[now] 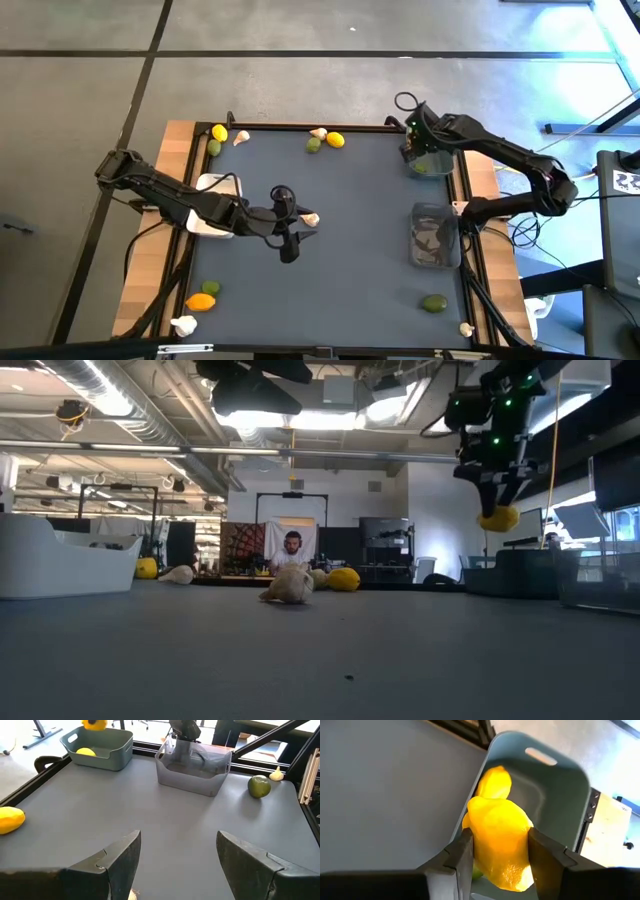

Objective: Sort produce into baskets
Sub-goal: Put the lemon into the blue bin

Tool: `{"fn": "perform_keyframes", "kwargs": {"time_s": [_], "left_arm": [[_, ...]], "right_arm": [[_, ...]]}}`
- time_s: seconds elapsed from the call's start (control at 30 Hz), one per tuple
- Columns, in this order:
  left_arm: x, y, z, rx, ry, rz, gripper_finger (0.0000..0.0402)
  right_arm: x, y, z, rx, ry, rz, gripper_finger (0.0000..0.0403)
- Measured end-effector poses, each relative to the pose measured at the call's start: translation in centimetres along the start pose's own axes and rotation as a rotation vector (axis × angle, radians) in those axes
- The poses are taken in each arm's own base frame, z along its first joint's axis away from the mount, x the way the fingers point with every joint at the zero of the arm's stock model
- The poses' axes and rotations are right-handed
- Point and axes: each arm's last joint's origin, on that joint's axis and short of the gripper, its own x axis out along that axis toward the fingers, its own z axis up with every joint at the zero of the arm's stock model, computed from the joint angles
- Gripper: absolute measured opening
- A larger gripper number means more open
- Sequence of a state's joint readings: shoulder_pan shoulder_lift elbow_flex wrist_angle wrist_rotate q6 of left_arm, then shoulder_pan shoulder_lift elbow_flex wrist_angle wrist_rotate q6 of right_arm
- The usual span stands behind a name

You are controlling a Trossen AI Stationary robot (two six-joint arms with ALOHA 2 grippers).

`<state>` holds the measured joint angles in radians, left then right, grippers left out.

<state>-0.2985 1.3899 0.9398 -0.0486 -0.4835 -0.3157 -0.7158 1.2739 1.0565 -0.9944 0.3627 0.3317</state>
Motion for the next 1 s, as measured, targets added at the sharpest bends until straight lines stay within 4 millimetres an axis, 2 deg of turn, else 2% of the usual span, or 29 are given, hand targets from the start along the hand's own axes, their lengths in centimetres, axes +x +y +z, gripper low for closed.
{"fn": "perform_keyframes", "kwargs": {"time_s": [0.37, 0.53, 0.83, 1.0], "left_arm": [[0.0, 0.0, 0.0, 0.0, 0.0, 0.0, 0.0255], [0.0, -0.1, 0.0, 0.0, 0.0, -0.002, 0.0255], [0.0, 0.0, 0.0, 0.001, 0.0, -0.002, 0.0255], [0.0, 0.0, 0.0, 0.001, 0.0, -0.002, 0.0255]], "right_arm": [[4.0, 2.0, 0.3, -0.054, 0.184, 0.027, 0.0149], [5.4, 2.4, 0.1, -0.083, 0.254, -0.017, 0.0149], [7.3, 3.1, -0.1, -0.124, 0.333, -0.054, 0.0149], [7.7, 3.2, -0.2, -0.171, 0.35, -0.058, 0.0149]]}}
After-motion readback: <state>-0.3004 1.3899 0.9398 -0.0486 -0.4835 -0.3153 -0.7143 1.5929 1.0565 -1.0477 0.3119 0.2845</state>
